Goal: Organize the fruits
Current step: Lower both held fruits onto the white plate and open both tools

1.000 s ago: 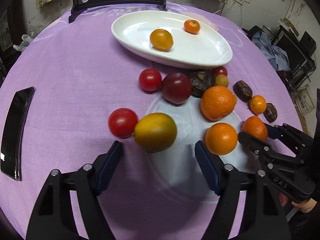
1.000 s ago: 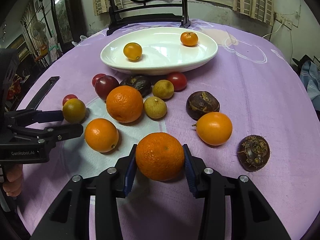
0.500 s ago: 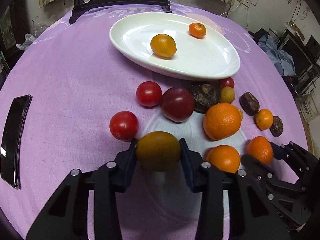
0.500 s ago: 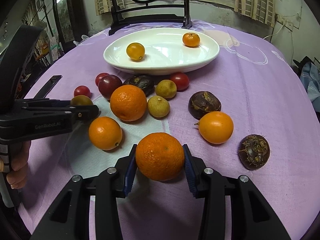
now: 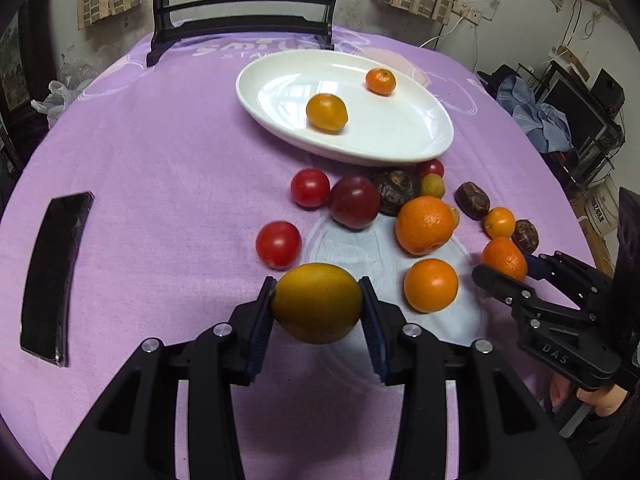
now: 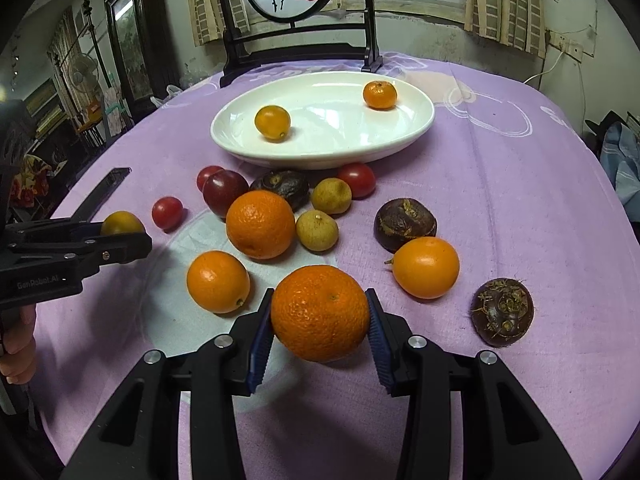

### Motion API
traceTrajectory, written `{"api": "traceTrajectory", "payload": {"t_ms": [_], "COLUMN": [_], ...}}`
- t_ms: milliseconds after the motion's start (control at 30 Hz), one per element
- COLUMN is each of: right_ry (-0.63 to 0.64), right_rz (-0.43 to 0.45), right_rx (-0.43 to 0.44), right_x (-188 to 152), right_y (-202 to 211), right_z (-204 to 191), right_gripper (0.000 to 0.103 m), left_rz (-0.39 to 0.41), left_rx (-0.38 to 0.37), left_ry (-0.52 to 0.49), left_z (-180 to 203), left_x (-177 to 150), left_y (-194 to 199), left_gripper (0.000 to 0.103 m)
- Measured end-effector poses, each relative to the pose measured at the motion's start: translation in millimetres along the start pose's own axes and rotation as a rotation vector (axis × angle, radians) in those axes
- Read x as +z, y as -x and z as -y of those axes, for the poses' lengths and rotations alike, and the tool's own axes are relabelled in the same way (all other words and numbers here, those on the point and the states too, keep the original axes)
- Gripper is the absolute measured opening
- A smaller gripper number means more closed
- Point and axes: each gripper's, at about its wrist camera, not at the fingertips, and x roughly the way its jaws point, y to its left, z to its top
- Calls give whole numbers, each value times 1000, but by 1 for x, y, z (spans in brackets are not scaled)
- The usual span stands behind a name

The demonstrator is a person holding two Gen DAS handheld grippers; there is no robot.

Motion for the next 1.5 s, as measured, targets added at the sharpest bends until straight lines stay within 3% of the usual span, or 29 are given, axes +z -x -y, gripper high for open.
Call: {"api": "traceTrajectory", "payload": {"t_ms": [267,467,567,767,1033,1100,1133,1200,1233,1267,1400,1500], "right_ry": [2,69,76,68,45,24,10,1,0,-3,-18,-28], "right_rz": [86,117,114,48,-40,-31,-15,3,9,14,25,44], "right_rx": [18,-25,-33,-59,-100,-111,-102,-88,-88,-88,-70,-71], "right_x": [18,60,84,118,132,133,133,132,131,129,117,104], "right_y": [22,25,10,-41,-91,-91,-87,-79,-75,-71,-54,-38], "right_z": [-7,-13,-10,-3,8,12,14,17,18,20,25,27], "right_gripper": [44,44,44,44,45,51,52,52,52,52,54,60], "left_rz": [35,90,105,55,66,60,49,60,80,105,111,104], "left_rx": [6,44,93,146,188,186,183,173,177,185,213,218], "left_ry": [-21,-72,-79,-53,-26,-8,8,29,29,21,-44,-50], "left_z": [0,9,8,-1,-8,-9,-11,-12,-11,-9,1,1], "left_x": [32,74,101,134,165,171,173,173,172,170,157,143], "left_y": [3,0,-17,-66,-96,-101,-104,-101,-96,-90,-78,-70], "left_gripper": [40,40,40,40,40,41,42,55,68,74,77,79]}}
